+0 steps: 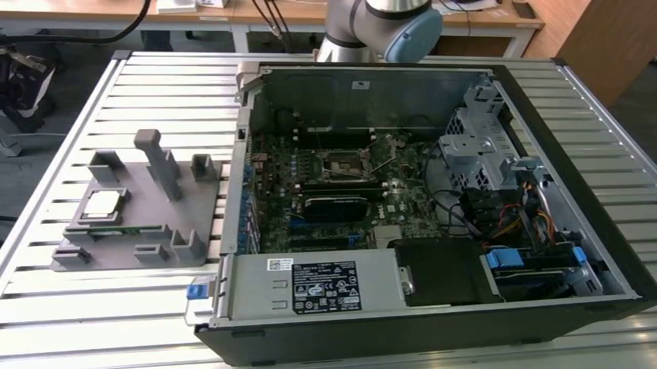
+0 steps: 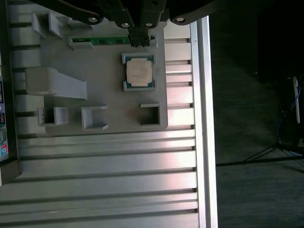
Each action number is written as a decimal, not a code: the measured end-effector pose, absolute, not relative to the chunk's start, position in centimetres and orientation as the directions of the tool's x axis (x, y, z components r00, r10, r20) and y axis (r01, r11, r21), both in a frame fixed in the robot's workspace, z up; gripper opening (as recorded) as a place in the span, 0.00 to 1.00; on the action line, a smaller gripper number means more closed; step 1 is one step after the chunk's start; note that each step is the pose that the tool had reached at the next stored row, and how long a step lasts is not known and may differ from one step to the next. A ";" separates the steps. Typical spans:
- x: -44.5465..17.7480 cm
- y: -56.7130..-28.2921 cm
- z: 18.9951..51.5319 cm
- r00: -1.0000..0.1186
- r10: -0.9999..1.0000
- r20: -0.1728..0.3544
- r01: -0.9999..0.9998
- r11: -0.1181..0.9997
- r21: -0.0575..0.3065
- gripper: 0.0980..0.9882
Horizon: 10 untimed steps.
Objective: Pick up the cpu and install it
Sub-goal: 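Pick up the cpu and move it towards the insertion slot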
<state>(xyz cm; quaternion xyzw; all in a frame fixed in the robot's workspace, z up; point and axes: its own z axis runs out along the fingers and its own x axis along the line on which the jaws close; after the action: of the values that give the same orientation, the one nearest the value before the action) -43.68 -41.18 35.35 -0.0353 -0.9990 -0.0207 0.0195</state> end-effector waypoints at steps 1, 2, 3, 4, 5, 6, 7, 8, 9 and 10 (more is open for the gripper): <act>-43.7 -41.3 35.2 -0.997 0.068 0.040 0.070 0.997 0.040 0.01; -43.7 -41.4 35.1 -0.997 0.067 0.039 0.069 0.997 0.040 0.01; -43.7 -41.5 35.0 -0.997 0.066 0.038 0.068 0.997 0.041 0.01; -43.7 -41.6 34.9 -0.997 0.065 0.038 0.067 0.997 0.041 0.01; -43.7 -41.7 34.9 -0.997 0.065 0.037 0.066 0.997 0.041 0.01; -43.7 -41.8 34.8 -0.997 0.065 0.035 0.066 0.997 0.041 0.01; -43.7 -41.9 34.7 -0.997 0.064 0.034 0.066 0.997 0.041 0.01; -43.7 -41.9 34.6 -0.997 0.064 0.032 0.065 0.997 0.041 0.01; -43.7 -42.0 34.5 -0.998 0.064 0.030 0.065 0.997 0.041 0.02; -43.7 -42.0 34.4 -0.998 0.063 0.029 0.064 0.997 0.042 0.02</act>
<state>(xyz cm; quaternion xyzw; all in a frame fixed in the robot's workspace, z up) -43.69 -42.01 34.41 -0.0319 -0.9992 -0.0212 0.0138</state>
